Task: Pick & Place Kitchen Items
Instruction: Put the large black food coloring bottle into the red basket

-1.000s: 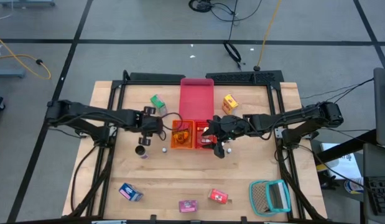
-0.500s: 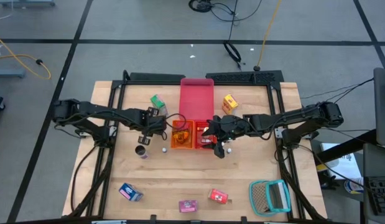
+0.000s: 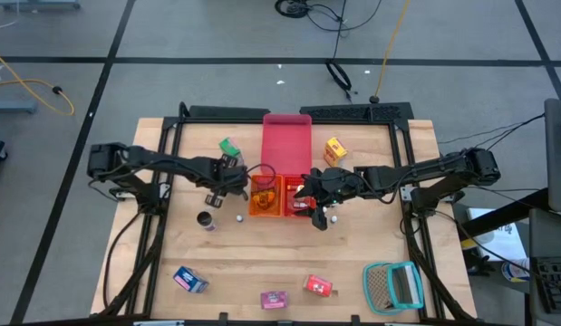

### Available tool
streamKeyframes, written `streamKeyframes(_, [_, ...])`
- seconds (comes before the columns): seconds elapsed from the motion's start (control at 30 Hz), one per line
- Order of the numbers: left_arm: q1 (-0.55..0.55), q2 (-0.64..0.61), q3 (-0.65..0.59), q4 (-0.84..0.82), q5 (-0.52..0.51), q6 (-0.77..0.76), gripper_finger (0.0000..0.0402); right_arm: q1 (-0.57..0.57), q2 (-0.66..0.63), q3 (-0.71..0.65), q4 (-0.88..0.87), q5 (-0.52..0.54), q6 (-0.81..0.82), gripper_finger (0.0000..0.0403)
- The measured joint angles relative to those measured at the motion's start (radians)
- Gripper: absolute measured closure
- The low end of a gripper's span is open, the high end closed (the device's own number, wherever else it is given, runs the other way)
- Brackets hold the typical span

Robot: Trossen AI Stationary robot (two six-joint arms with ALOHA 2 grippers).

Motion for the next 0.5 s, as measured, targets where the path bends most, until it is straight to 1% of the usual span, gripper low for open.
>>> streamKeyframes(0.27, [0.009, 0.018, 0.000, 0.041, 0.079, -0.001, 0.0256, 0.000, 0.000, 0.000, 0.000, 0.000, 0.000, 0.0149])
streamKeyframes(0.5, [0.022, 0.019, 0.000, 0.039, 0.128, -0.001, 0.0256, 0.000, 0.000, 0.000, 0.000, 0.000, 0.000, 0.0149])
